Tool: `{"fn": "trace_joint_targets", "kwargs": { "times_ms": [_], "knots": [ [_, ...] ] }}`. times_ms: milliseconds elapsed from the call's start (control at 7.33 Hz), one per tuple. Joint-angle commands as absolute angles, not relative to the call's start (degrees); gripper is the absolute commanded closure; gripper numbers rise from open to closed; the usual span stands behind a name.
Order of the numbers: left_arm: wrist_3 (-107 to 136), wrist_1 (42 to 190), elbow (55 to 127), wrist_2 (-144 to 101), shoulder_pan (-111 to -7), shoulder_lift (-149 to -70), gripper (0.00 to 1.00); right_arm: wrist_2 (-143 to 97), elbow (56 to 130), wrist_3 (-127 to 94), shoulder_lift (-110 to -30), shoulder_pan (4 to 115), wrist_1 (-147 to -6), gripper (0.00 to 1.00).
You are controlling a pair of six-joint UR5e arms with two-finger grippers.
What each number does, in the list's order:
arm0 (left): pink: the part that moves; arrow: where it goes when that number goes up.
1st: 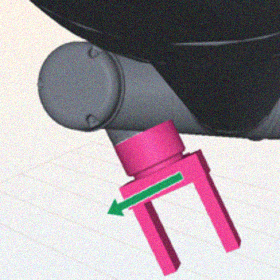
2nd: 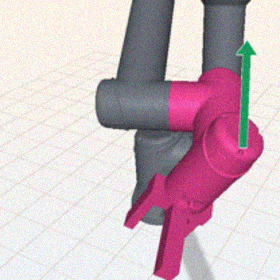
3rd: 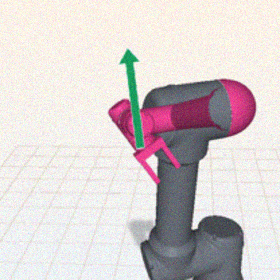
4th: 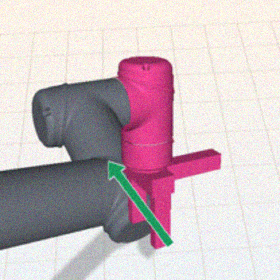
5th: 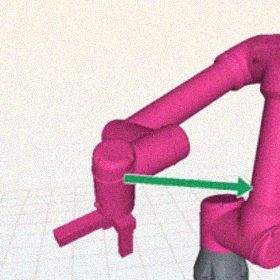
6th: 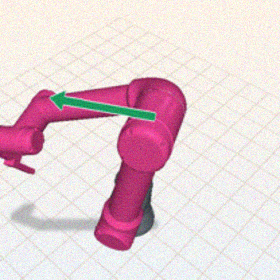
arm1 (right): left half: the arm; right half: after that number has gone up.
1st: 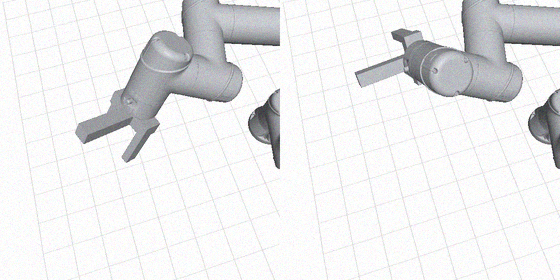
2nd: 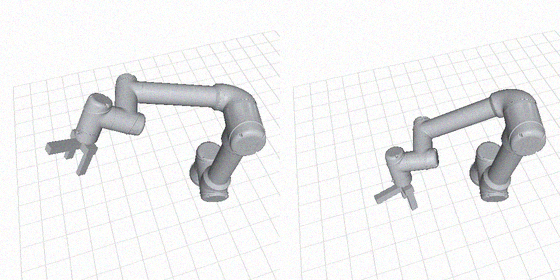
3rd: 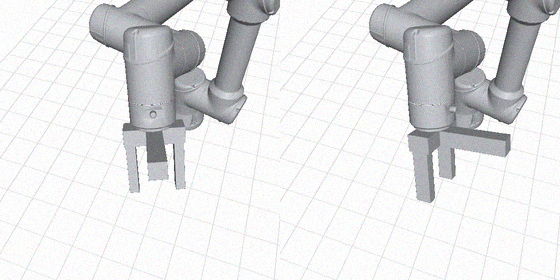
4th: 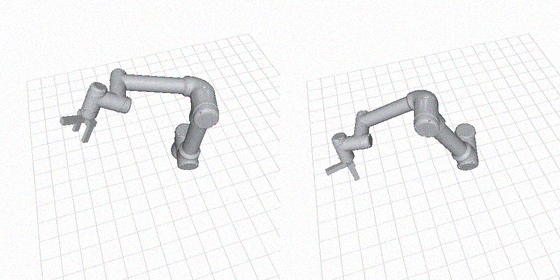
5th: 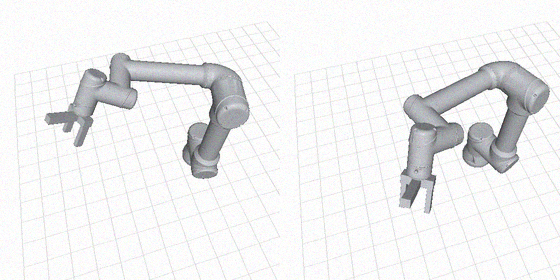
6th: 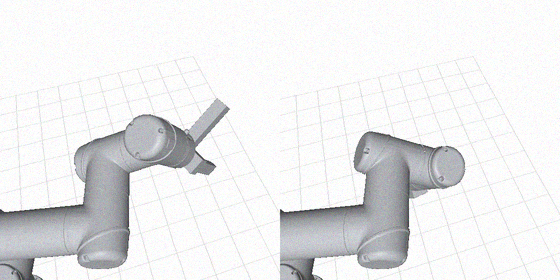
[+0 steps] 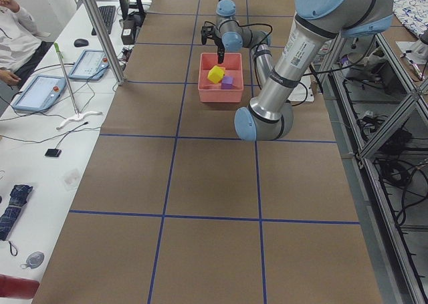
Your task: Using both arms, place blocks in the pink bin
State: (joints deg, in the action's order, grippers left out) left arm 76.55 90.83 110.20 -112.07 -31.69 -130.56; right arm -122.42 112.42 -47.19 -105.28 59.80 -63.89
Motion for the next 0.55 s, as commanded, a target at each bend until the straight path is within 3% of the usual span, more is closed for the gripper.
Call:
{"fn": "trace_joint_targets", "kwargs": {
  "times_ms": [0,409],
  "knots": [
    [77.17,90.79,109.77,-112.06,-31.73,-131.31,0.00,-121.30,110.92,-60.67,-108.35,57.06,-53.30,0.00],
    [77.17,90.79,110.04,-112.06,-31.64,-131.05,0.00,-109.55,111.00,-74.93,-113.72,44.95,-44.92,0.00]
  ]
}}
